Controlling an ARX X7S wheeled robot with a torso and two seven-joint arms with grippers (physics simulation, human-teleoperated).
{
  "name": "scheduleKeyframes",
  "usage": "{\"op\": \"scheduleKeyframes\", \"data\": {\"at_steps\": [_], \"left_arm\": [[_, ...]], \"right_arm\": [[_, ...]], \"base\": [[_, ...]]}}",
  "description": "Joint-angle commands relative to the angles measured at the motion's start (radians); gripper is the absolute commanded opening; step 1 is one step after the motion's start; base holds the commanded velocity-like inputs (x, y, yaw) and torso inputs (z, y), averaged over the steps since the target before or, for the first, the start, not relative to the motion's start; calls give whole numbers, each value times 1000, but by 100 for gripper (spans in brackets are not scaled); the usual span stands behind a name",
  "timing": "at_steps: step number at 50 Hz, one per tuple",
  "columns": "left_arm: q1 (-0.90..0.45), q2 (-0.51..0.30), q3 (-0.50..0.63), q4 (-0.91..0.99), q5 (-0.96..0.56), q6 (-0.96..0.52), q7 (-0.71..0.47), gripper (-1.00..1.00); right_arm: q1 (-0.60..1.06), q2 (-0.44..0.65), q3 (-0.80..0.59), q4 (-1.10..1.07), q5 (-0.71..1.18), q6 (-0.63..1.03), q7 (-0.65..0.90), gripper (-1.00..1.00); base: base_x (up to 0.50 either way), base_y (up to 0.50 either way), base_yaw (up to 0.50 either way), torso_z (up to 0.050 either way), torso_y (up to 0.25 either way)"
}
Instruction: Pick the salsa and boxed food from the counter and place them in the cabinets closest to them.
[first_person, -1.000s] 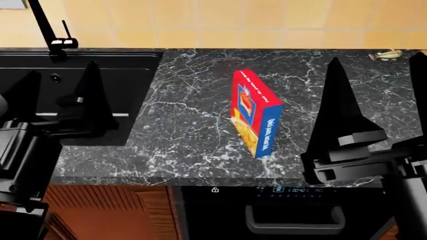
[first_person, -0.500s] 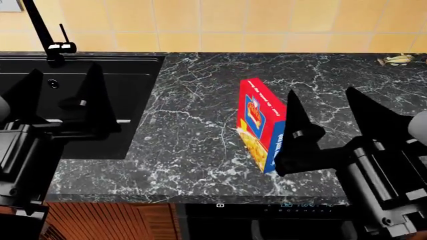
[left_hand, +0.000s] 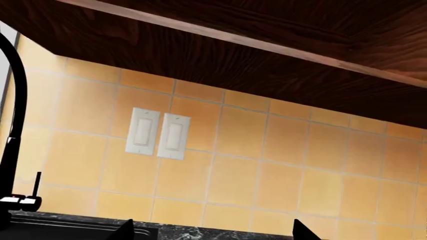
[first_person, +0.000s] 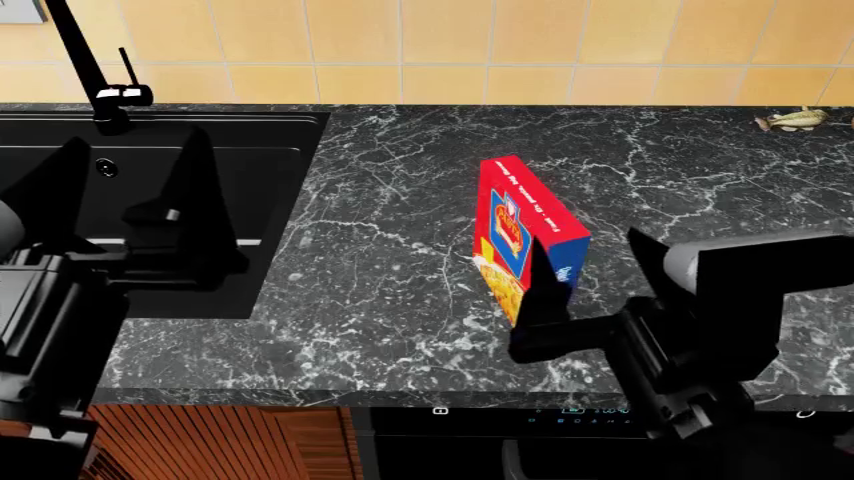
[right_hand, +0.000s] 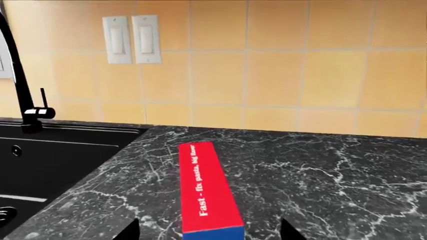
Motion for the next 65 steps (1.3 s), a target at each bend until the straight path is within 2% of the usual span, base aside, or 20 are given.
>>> {"op": "scheduleKeyframes", "data": {"at_steps": [1,17,25,55,56,65], "left_arm": [[7,-14,15,4,-11,13,-6,100],[18,-26,51,1,7,39,-4,100],[18,-37,51,4,-7,46,-17,100],[27,-68,83,7,-26,79,-44,100],[28,-68,84,6,-25,81,-42,100],[31,-73,97,3,-22,91,-47,100]], "right_arm": [[-8,8,-64,42,-81,-21,-14,100],[-8,-3,-118,117,-180,-47,-46,100],[7,-18,-174,183,-232,-74,-109,100],[121,-45,-254,353,-269,-55,-175,100],[119,-45,-251,353,-267,-56,-172,-100],[102,-35,-235,313,-250,-52,-146,-100]], "base": [[0,0,0,0,0],[0,0,0,0,0],[0,0,0,0,0],[0,0,0,0,0],[0,0,0,0,0],[0,0,0,0,0]]}}
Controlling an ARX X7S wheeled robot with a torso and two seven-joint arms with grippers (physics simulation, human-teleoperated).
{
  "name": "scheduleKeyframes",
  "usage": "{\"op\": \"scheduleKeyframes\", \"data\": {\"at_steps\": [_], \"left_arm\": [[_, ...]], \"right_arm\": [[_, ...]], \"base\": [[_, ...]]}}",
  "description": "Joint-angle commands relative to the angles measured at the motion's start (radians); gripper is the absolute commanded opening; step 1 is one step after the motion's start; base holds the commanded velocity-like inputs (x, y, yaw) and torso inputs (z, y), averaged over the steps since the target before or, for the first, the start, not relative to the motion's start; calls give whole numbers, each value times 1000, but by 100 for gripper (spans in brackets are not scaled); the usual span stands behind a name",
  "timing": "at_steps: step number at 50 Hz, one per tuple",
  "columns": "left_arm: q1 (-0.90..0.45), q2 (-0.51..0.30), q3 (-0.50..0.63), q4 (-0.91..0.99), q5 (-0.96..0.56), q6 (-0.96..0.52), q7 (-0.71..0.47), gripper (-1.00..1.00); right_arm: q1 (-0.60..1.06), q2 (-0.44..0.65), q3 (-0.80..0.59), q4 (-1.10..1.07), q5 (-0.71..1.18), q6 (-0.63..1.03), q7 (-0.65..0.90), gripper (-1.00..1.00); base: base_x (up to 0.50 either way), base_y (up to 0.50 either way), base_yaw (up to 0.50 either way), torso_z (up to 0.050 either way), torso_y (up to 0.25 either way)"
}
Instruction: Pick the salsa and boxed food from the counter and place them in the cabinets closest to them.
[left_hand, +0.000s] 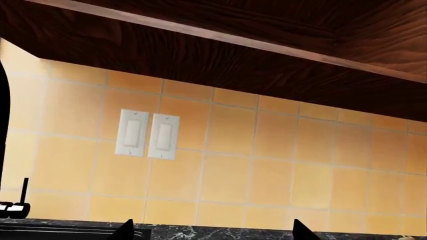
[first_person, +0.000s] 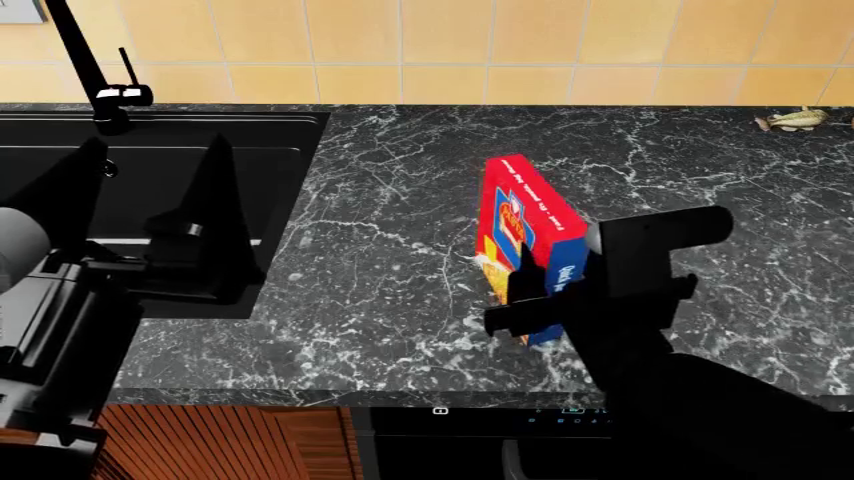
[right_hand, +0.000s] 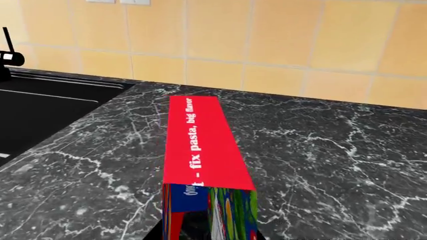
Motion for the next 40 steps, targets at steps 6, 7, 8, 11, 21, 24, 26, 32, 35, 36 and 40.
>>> {"op": "scheduleKeyframes", "data": {"at_steps": [6,7,8,11,21,24,26,32,35,36,40], "left_arm": [[8,-11,21,-6,6,22,-4,100],[9,-12,21,-6,6,23,-4,100],[10,-13,22,-6,5,25,-4,100],[12,-14,26,-8,8,29,-3,100],[-6,15,158,-141,198,85,65,100],[-54,35,223,-237,268,106,79,100],[-101,51,262,-295,301,113,81,100],[-280,133,374,-591,448,222,108,100],[-403,181,433,-868,565,374,164,100],[-447,197,448,-976,605,424,172,100],[-624,258,479,-1443,688,607,252,100]], "right_arm": [[-9,11,13,-35,17,11,24,-100],[-10,12,14,-41,20,11,26,-100],[-10,12,14,-46,22,13,29,-100],[-10,13,19,-66,29,14,39,-100],[52,7,94,-110,155,61,116,-100],[89,8,129,-123,214,85,164,-100],[115,10,162,-137,261,95,206,-100],[221,37,244,-163,460,135,372,-100],[270,60,255,-174,554,151,450,-100],[284,66,258,-175,581,153,471,-100],[351,98,258,-182,696,153,555,-100]], "base": [[0,0,0,0,0],[0,0,0,0,0],[0,0,0,0,0],[0,0,0,0,0],[0,0,0,0,1],[0,0,0,0,0],[0,0,0,0,0],[0,0,0,0,2],[0,0,0,0,0],[0,0,0,0,0],[0,0,0,0,0]]}}
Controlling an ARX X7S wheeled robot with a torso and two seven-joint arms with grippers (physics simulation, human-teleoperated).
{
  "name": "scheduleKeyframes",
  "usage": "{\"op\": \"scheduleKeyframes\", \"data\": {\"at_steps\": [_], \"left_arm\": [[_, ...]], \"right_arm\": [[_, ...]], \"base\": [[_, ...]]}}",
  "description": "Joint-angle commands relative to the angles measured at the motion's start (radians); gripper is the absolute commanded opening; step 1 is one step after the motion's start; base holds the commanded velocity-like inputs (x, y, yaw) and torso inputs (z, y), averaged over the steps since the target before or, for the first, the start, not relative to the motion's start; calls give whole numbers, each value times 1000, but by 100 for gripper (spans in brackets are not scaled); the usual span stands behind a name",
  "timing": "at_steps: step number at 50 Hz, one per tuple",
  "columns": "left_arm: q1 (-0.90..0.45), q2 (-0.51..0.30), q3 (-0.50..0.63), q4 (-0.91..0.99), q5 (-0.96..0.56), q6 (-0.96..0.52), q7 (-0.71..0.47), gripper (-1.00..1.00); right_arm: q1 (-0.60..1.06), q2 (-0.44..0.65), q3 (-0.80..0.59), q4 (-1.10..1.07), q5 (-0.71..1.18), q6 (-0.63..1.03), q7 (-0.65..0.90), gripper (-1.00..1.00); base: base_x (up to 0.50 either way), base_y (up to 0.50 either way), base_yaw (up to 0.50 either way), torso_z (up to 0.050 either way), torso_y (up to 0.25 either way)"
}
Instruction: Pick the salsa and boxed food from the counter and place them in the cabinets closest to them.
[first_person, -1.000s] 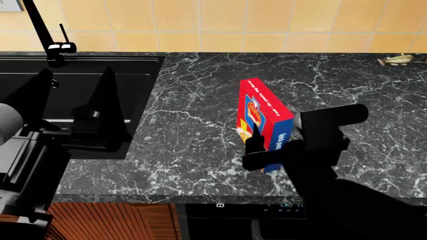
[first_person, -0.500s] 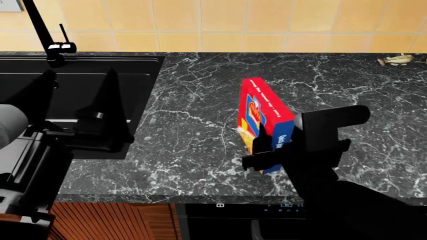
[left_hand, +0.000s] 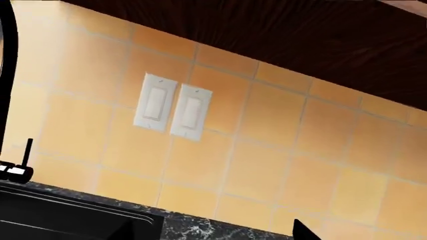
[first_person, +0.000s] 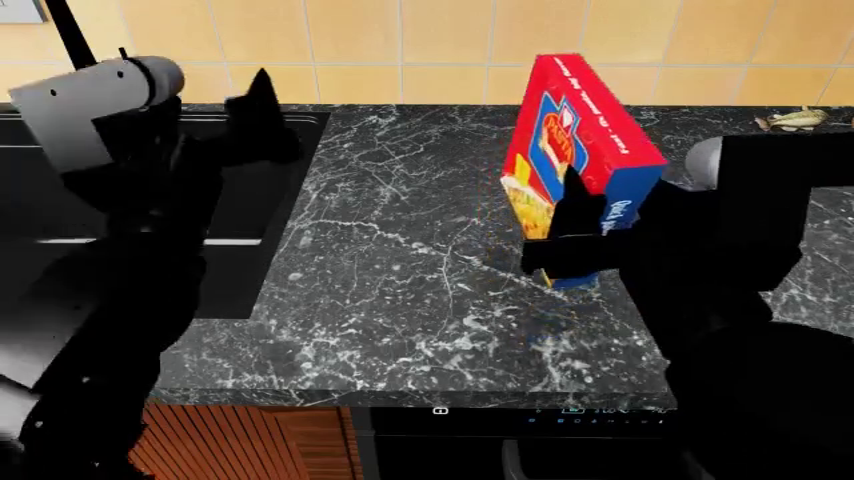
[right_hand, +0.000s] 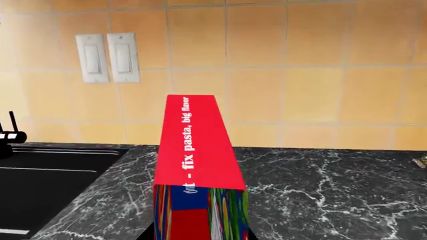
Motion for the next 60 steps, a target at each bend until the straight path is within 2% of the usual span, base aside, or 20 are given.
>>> {"op": "scheduleKeyframes", "data": {"at_steps": [1,5,6,15,25,32,60], "left_arm": [[-399,146,160,-941,294,393,142,100],[-637,209,172,-1541,362,755,251,100],[-635,209,162,-1644,371,754,256,100],[-610,225,70,-1644,539,770,292,100],[-618,214,-107,-1644,557,724,401,100],[-619,218,-166,-1644,599,733,438,100],[-619,225,-212,-1644,663,742,461,100]], "right_arm": [[187,64,62,-41,290,40,239,-100],[292,96,31,-46,397,36,343,-100],[320,102,23,-48,422,31,369,-100],[472,111,2,-60,515,-11,444,-100],[564,118,-73,24,562,1,459,-100],[619,109,-138,90,577,24,456,-100],[651,116,-198,153,567,29,433,-100]], "base": [[0,0,0,0,0],[0,0,0,0,3],[0,0,0,0,0],[0,0,0,0,1],[0,0,0,0,0],[374,4,0,0,0],[500,6,0,0,1]]}}
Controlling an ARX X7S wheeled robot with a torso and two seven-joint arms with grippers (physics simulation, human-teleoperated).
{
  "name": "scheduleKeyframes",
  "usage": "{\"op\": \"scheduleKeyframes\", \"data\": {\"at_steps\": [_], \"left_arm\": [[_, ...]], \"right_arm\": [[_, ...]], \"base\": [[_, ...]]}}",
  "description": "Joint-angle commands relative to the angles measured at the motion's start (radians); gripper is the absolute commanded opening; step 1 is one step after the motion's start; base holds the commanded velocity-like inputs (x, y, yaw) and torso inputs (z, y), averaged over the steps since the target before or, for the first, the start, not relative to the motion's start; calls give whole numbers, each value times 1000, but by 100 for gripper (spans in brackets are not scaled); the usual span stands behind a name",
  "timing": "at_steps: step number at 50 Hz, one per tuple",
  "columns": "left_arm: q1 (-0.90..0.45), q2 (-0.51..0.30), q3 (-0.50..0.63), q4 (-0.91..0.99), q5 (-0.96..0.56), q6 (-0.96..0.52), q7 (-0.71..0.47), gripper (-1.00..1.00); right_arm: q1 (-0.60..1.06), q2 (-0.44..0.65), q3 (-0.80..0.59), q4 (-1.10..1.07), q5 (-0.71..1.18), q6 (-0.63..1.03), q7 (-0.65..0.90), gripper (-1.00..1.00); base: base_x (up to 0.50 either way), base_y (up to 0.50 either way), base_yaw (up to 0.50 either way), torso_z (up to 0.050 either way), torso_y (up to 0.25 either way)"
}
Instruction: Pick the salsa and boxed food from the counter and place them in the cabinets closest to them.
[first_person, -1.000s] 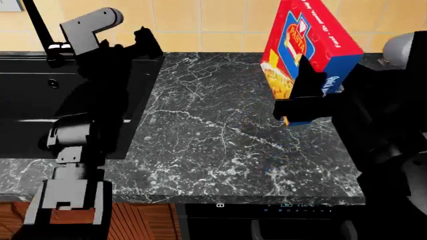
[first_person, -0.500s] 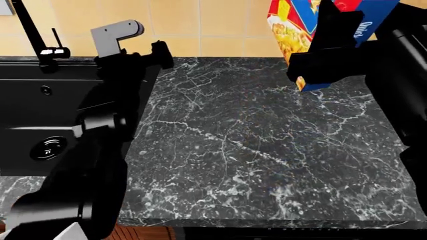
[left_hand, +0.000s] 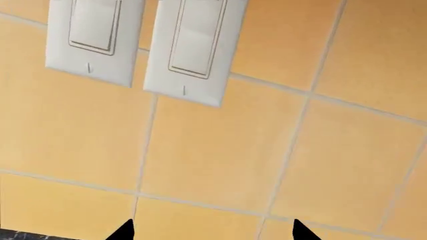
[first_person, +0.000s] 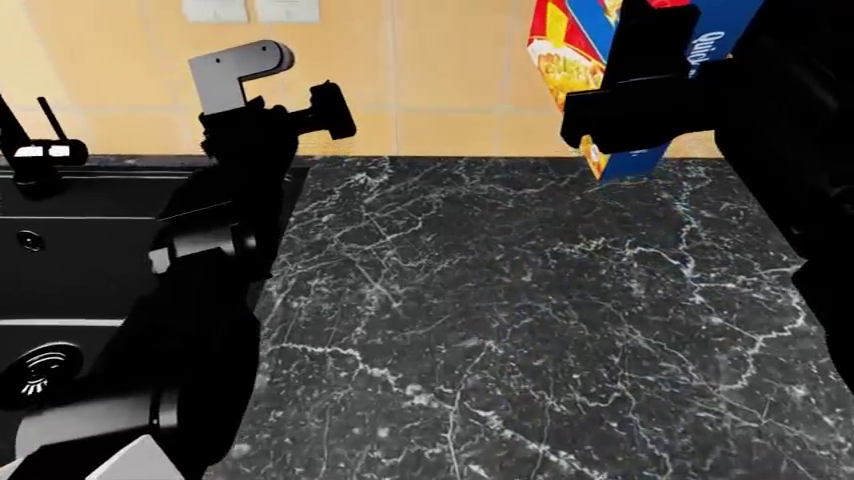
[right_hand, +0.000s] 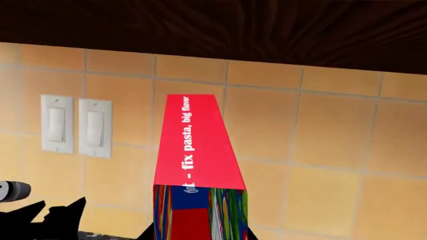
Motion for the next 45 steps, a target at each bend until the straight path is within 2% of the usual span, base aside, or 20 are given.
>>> {"op": "scheduleKeyframes", "data": {"at_steps": [1,24,27,32,40,45], "left_arm": [[-1,2,-12,-5,19,6,8,100],[-2,3,-4,-5,22,2,9,100],[-2,3,-3,-5,21,3,10,100],[-2,4,-1,-5,21,6,7,100],[-1,4,1,-5,21,6,4,100],[0,4,2,-5,20,7,4,100]], "right_arm": [[27,4,-16,21,-10,8,-6,-100],[29,35,-8,-16,15,-29,1,-100],[9,44,13,-82,12,-46,16,-100],[8,73,9,-190,72,-102,124,-100],[181,296,-289,-386,93,-488,150,-100],[295,375,-464,-462,66,-653,149,-100]], "base": [[500,6,0,0,0],[500,3,0,0,1],[0,0,0,0,0],[0,0,0,0,0],[0,0,0,0,1],[0,0,0,0,0]]}}
